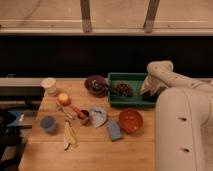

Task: Wipe tray with eraser

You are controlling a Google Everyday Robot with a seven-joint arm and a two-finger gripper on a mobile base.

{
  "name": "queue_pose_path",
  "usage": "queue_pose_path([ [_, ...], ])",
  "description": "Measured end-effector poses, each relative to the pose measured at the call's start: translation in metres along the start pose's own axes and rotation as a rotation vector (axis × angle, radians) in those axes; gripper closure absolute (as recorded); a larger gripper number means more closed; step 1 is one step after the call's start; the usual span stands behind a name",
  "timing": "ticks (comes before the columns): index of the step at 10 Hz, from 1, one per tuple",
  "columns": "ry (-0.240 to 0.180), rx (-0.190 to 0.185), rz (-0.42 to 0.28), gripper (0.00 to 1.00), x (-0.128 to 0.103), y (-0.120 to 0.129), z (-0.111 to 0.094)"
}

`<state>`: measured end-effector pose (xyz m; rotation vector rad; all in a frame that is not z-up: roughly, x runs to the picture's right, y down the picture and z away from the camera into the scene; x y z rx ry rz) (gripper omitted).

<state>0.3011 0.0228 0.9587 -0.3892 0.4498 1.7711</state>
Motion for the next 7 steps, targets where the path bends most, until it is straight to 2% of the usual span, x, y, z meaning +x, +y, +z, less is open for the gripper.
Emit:
queue_pose_path([
  [3,0.007,-0.045,-0.019,0.89,-0.010,0.028,0.007],
  [4,0.010,-0.089,-0.036,0.89,-0.012,0.047,0.008],
  [7,0.024,-0.165,-0.060,0.89,0.000,0.058,0.002],
])
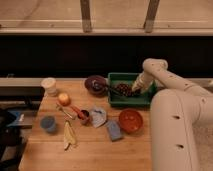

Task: Wipe tray with eraser

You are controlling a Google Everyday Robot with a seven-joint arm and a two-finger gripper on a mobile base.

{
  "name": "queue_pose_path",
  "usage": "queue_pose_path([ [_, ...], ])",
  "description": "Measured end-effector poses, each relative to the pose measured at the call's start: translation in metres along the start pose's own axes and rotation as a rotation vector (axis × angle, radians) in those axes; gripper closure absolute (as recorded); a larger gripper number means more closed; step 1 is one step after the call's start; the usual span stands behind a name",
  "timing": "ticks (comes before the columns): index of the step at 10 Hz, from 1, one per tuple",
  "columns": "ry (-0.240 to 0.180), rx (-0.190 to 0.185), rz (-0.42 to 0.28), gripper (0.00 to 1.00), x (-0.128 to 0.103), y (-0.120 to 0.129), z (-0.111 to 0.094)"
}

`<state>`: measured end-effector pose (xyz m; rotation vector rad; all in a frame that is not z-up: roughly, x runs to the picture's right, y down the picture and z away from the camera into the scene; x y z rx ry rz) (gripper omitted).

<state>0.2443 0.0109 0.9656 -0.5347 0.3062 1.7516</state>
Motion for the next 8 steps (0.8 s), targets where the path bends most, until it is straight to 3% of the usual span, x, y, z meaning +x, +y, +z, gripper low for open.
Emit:
queue_pose_path([
  [2,0.000,-0.028,-0.006,0.89,0.015,0.000,-0.010],
  [5,-0.007,-0.010,0.023,0.89,0.033,-0.030,-0.025],
  [8,-0.015,-0.006,0.088,0.89,0.020,-0.059,-0.022],
])
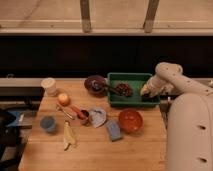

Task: Wipe tray with eraser

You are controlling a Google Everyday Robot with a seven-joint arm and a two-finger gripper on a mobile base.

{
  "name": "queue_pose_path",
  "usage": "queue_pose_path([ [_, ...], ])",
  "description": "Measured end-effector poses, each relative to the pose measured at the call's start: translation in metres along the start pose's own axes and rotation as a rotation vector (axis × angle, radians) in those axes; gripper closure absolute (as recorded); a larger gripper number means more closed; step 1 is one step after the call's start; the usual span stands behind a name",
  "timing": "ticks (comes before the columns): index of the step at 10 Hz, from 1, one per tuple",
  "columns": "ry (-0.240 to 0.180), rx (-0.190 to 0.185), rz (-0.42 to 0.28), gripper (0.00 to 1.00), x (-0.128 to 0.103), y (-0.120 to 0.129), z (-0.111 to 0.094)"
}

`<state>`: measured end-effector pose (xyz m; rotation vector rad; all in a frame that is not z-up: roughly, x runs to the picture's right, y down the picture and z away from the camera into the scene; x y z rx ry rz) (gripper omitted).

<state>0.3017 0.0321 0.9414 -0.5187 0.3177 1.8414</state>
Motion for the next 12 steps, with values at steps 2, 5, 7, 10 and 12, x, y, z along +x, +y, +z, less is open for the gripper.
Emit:
queue_pose_path([
  [2,0.005,-0.002,0.001,0.89,-0.013,0.004,0.010],
  [5,0.011,-0.018,-0.048,0.89,-0.023,0.034,0.021],
  [7,0.021,-0.031,-0.096,0.89,-0.018,0.053,0.024],
  [10,0.041,-0.036,-0.125,0.89,0.017,0.057,0.020],
  [12,0.043,-0.013,-0.106,0.89,0.028,0.041,0.014],
])
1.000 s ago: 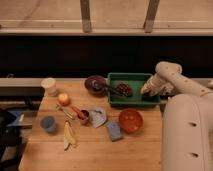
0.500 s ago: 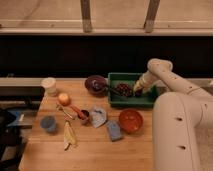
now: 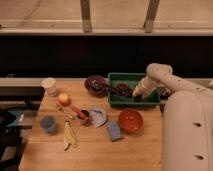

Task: Wipe tray with eraser

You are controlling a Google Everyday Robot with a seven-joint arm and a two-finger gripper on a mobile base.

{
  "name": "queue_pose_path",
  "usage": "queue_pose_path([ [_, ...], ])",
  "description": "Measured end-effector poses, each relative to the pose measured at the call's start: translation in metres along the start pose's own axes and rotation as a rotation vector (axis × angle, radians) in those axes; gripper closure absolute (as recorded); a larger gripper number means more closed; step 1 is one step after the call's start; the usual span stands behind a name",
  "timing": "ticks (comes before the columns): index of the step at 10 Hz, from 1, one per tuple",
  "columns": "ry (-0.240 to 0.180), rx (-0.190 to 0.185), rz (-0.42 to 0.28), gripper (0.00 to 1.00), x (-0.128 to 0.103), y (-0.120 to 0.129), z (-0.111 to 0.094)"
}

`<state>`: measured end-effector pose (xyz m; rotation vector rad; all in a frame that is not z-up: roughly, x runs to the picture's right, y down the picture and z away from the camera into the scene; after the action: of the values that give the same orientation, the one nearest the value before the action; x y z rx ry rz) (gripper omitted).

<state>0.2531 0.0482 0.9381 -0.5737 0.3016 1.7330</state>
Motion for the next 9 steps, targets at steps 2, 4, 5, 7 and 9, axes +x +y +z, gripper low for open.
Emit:
queue_pose_path([
  [2,-0.014,0.031,0.057,0.89,-0.002,-0.029,-0.007],
  [4,-0.034,0.058,0.097,0.89,-0.025,-0.043,-0.008],
  [5,-0.041,0.067,0.107,0.89,-0.040,-0.045,-0.006],
  [7,-0.045,0.080,0.112,0.89,-0.060,-0.045,-0.001],
  [9,-0.037,0.071,0.075,0.89,-0.063,-0.024,0.005],
])
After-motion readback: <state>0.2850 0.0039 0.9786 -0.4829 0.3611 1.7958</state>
